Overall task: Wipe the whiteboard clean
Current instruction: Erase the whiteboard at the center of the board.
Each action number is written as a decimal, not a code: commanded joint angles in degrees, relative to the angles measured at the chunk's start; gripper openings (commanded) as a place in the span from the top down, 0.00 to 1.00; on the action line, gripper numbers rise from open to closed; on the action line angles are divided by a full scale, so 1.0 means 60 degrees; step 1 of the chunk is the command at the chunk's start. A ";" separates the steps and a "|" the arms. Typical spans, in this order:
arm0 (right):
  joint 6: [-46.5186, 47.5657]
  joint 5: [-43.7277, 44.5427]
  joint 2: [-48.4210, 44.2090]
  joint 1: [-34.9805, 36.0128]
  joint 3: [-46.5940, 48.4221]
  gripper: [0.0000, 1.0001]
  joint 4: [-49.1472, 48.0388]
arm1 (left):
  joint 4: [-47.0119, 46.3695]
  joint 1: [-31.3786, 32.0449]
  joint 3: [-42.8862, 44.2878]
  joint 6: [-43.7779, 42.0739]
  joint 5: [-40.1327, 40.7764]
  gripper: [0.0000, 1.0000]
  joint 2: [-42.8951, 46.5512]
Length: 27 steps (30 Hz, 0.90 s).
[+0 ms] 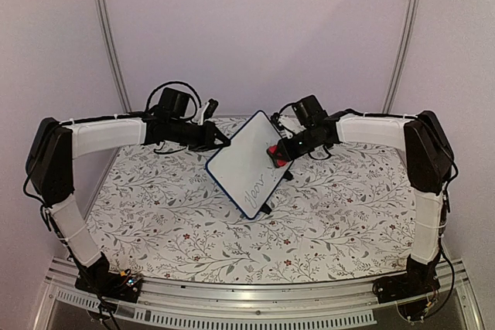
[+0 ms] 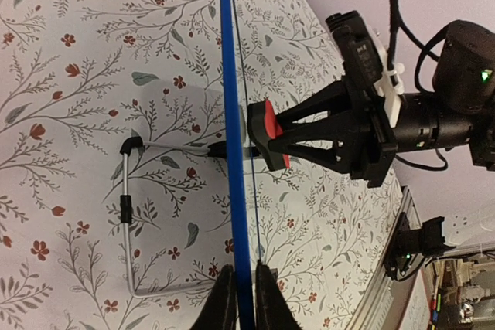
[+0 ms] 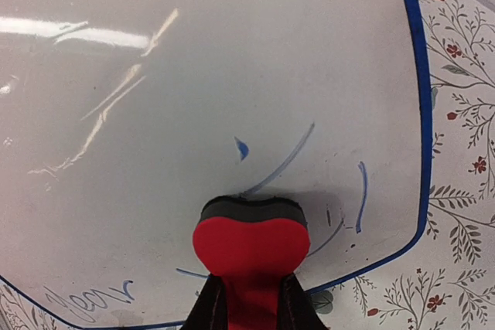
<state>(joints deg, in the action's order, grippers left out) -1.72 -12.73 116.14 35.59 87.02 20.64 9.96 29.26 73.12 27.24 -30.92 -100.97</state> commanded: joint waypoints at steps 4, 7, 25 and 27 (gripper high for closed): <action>0.0139 -0.0098 0.0720 -0.0043 0.2074 0.95 0.0530 | -0.0317 0.0046 -0.0080 -0.0072 -0.0225 0.91 -0.0003; 0.0167 -0.0144 0.1029 -0.0083 0.2449 0.95 0.0695 | -0.0318 0.0047 -0.0087 -0.0094 -0.0201 0.91 -0.0002; -0.0007 -0.0125 0.0044 -0.0237 0.0048 0.95 -0.0096 | -0.0409 0.0057 -0.0115 -0.0021 -0.0344 0.91 0.0032; 0.0004 -0.0155 0.0149 -0.0260 0.0474 0.95 0.0020 | -0.0414 0.0046 -0.0117 -0.0015 -0.0324 0.91 0.0011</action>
<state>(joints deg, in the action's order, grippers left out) -1.50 -13.19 117.47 34.09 87.07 20.14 9.72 29.23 72.99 27.49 -31.05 -100.97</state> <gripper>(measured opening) 0.173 0.088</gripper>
